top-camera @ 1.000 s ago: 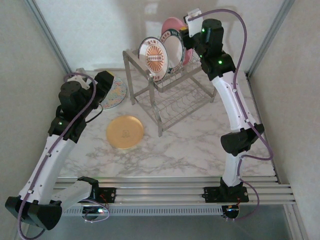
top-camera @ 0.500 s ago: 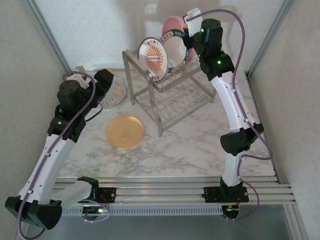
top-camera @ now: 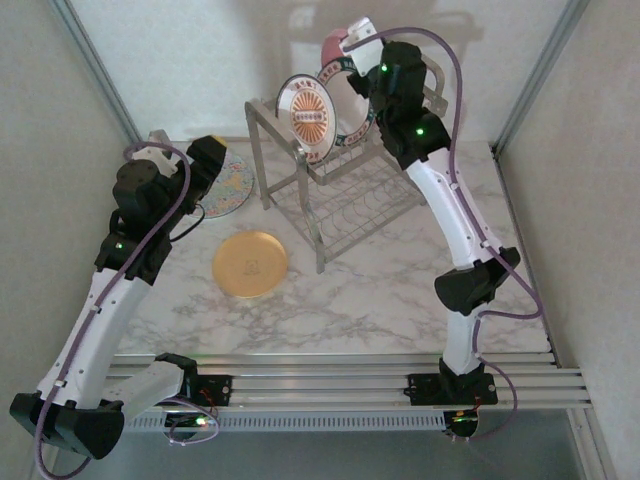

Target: Unload the plates from the dish rack

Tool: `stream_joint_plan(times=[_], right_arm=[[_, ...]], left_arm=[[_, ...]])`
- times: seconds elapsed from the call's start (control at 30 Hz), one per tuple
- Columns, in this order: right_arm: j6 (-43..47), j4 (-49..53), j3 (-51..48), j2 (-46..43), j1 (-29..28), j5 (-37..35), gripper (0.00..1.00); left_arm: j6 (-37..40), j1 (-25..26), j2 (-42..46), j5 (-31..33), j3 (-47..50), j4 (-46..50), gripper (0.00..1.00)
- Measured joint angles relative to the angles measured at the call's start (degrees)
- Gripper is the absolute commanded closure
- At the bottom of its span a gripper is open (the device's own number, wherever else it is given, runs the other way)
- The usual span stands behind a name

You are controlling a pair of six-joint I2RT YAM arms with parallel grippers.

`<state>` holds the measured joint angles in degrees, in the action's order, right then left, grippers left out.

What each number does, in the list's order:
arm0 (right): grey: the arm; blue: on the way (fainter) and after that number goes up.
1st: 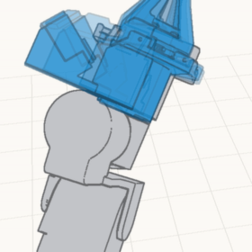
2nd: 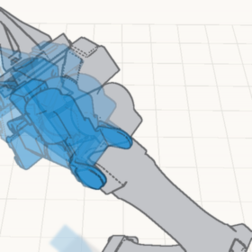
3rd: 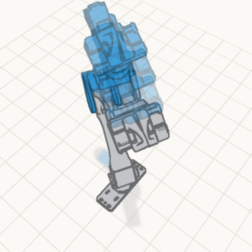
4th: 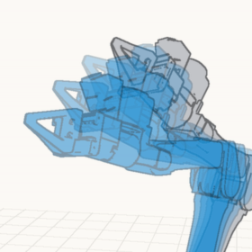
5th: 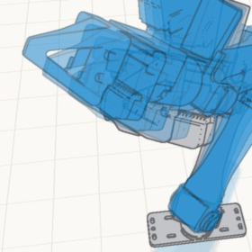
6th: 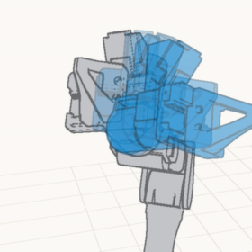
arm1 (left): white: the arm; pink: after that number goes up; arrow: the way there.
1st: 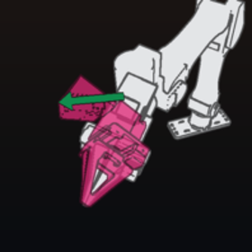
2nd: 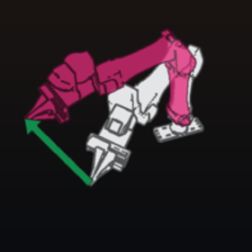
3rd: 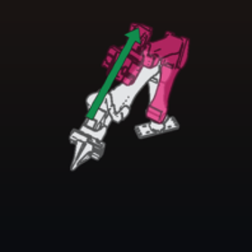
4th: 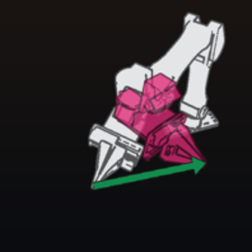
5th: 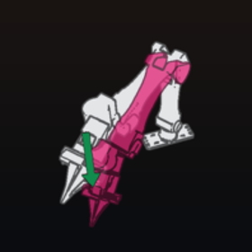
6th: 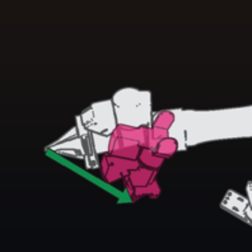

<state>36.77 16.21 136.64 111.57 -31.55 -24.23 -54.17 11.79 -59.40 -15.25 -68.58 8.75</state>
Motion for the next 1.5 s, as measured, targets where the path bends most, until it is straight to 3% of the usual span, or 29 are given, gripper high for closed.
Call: stream_joint_plan(times=[0.43, 1.5], right_arm=[[9.11, -10.08, -1.66, 0.0, -1.73, -7.65, 1.0], [17.94, -20.11, -4.66, -0.9, 2.25, -12.92, 1.0]], left_arm=[[-0.09, 0.0, -0.07, 0.0, 0.02, -0.7, 0.31], [-0.26, 0.0, -0.72, -0.22, 0.0, -1.25, 0.32]])
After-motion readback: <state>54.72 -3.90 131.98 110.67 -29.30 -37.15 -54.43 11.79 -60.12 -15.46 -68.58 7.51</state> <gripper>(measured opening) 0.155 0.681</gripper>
